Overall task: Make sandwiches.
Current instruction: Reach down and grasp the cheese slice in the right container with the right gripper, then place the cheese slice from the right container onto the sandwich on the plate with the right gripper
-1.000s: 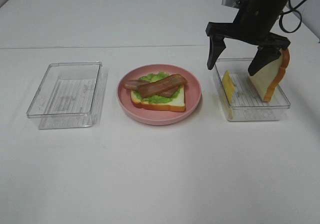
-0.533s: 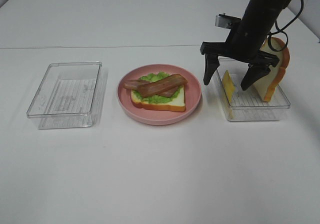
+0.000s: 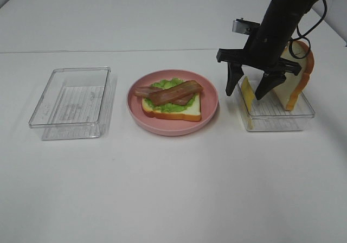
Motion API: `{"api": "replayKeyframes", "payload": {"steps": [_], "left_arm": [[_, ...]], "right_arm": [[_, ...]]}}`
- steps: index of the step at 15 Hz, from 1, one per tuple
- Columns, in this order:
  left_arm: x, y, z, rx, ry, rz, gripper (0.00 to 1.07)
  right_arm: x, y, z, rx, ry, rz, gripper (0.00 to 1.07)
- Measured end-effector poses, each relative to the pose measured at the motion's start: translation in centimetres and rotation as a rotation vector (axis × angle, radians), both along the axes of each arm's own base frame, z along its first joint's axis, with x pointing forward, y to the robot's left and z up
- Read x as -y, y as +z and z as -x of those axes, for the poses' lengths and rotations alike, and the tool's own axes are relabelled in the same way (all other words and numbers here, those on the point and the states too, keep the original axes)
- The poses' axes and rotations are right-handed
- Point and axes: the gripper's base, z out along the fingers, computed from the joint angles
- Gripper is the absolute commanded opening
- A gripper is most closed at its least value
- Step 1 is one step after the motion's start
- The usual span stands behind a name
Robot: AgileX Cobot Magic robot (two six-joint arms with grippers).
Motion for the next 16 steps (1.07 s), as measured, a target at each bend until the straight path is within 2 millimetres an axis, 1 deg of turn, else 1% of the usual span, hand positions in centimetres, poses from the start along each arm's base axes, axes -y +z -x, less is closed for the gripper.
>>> {"api": "replayKeyframes", "payload": {"steps": [1, 3, 4, 8, 11, 14, 16], "left_arm": [[0.0, 0.0, 0.0, 0.000, 0.000, 0.000, 0.98], [0.0, 0.0, 0.0, 0.000, 0.000, 0.000, 0.98], [0.0, 0.0, 0.0, 0.000, 0.000, 0.000, 0.98], [0.0, 0.0, 0.0, 0.000, 0.000, 0.000, 0.98], [0.0, 0.0, 0.0, 0.000, 0.000, 0.000, 0.98], [0.0, 0.0, 0.0, 0.000, 0.000, 0.000, 0.98], [0.0, 0.0, 0.0, 0.000, 0.000, 0.000, 0.98]], "right_arm": [[0.0, 0.0, 0.0, -0.002, 0.001, 0.000, 0.47], [0.0, -0.1, 0.0, -0.007, 0.002, 0.001, 0.29], [0.0, -0.2, 0.0, -0.007, 0.002, 0.002, 0.24], [0.0, -0.2, 0.0, -0.006, 0.002, 0.002, 0.24], [0.0, -0.2, 0.1, -0.014, -0.004, 0.003, 0.00], [0.0, -0.2, 0.1, -0.019, -0.003, 0.005, 0.00], [0.1, 1.1, 0.3, -0.005, -0.001, 0.000, 0.00]]}}
